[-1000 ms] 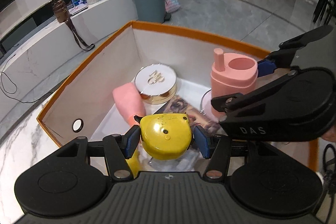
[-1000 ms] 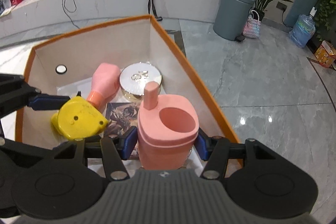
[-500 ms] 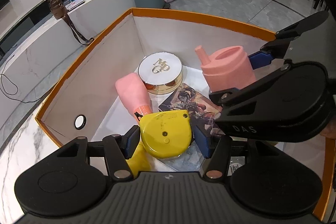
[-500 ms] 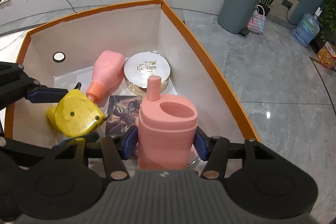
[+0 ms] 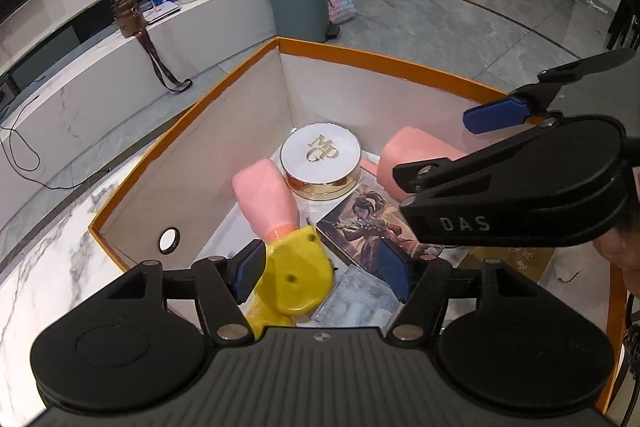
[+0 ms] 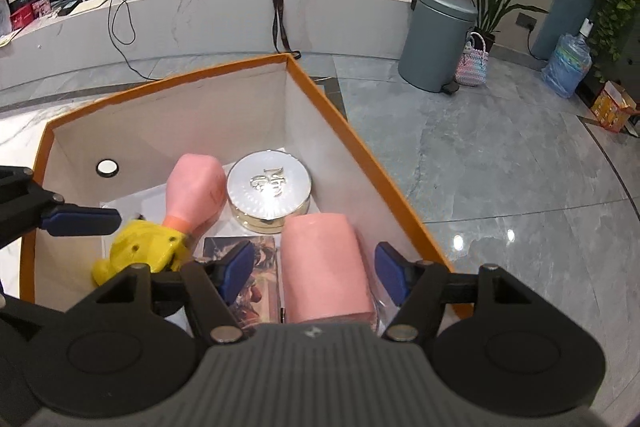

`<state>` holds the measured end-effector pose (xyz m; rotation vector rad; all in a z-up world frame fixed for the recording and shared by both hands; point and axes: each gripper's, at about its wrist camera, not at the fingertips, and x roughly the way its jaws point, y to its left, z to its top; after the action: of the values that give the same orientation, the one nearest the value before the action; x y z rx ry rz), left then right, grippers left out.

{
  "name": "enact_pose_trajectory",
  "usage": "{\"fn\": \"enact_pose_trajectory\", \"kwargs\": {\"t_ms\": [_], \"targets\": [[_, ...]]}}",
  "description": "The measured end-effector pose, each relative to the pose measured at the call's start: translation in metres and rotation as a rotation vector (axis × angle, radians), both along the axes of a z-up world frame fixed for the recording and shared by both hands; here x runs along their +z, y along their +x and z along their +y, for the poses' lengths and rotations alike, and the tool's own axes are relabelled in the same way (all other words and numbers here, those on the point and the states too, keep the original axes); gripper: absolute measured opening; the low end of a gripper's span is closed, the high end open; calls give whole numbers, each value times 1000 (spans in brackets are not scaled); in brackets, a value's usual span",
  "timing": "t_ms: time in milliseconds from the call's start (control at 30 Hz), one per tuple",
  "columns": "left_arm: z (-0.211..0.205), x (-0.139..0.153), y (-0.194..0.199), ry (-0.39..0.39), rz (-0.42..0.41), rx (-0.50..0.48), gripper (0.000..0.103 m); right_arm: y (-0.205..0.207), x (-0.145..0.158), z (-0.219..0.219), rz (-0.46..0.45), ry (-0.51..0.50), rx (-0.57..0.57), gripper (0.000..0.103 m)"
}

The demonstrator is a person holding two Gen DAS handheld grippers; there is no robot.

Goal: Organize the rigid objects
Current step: 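Lower the tape measure and cup into the orange box and open both tools, then withdraw both open tools up from the filled orange box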

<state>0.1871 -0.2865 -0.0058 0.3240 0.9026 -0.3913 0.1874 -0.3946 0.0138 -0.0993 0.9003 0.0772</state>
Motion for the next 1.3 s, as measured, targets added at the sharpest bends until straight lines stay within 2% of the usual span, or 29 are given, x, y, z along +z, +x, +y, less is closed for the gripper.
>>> {"fn": "enact_pose_trajectory", "kwargs": {"t_ms": [133,367,500,633,767,900,1167,1233,1300], "targets": [[5,5,-3,-37,-9,14,75,-1,1,1,-4,-2,3,67],[29,20,-11,-159,-24,75,76,-7,13,5,-37,3,-2,67],[41,28,-17,-199,-43,106,83,-14,25,7,-67,15,-6,68],[54,34,-25,-242,-59,129,83,-24,35,8,-91,22,-7,68],[52,42,-35,-224,-84,133,84,-35,46,7,-113,28,-21,68],[58,51,-48,-276,-96,115,85,-48,57,10,-136,31,-25,68],[67,66,-70,-310,-108,125,88,-74,71,21,-152,2,-8,71],[68,67,-72,-307,-104,129,88,-82,77,23,-161,-7,-16,75],[69,67,-74,-300,-105,132,88,-91,81,24,-178,-7,-39,88]]}}
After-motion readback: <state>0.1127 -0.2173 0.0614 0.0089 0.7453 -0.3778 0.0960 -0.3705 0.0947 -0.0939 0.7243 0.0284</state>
